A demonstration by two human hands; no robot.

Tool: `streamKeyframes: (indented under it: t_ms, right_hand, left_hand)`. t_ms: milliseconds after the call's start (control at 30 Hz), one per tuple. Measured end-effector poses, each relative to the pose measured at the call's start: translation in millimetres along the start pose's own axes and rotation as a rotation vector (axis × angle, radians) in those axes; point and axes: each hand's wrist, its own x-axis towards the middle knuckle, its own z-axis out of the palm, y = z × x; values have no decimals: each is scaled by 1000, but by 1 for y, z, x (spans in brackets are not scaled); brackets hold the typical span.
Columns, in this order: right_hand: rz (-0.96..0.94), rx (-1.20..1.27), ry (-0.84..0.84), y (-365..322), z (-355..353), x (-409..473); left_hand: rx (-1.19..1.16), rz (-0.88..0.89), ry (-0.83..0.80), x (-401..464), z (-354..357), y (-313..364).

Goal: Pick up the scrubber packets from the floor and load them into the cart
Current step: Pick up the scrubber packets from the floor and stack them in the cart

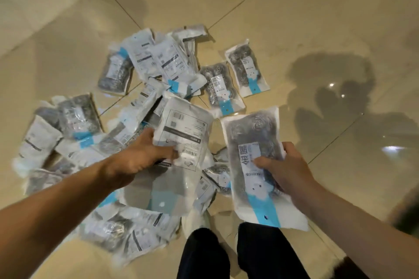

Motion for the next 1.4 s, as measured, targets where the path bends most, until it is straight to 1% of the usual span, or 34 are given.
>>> streamKeyframes:
  t_ms: [100,233,300,433,500,600,733,833,1000,1200,1400]
  right_hand:
    - [-28,68,-18,-45,-30,-88]
    - [-113,147,-31,-98,-61,-199]
    - [-164,186,-66,-123,-71,-255]
    - [-232,274,-158,-155,-90,-350]
    - [-260,292,-171,-166,-97,-385]
    - [-319,253,-188,-183,-109,-433]
    - [-400,197,-282,-194,-115,-473]
    - [-455,176,-325,-195,-113,-484]
    - [-494,164,-404,-200,-105,-489]
    - [-521,49,-545,-206,-106,-488]
    - [-532,-110,-733,-203,-104,-500]
  left_hand:
    - [-74,72,-60,-89,-18,48]
    - [-161,115,-27,-201,-31,90]
    - [-199,134,-7,-257,-35,105]
    - [-247,160,-2,-355,-34,117]
    - [-303,185,30,-394,-35,114]
    - [-375,241,93,-445,-32,108]
    - [-505,281,141,-490,-28,97]
    - [-547,296,177,-509,-29,87]
    - [-673,295,312,-538,-22,80]
    - [-754,302,516,-579,16,76]
    - [-898,277,675,-614,70,44]
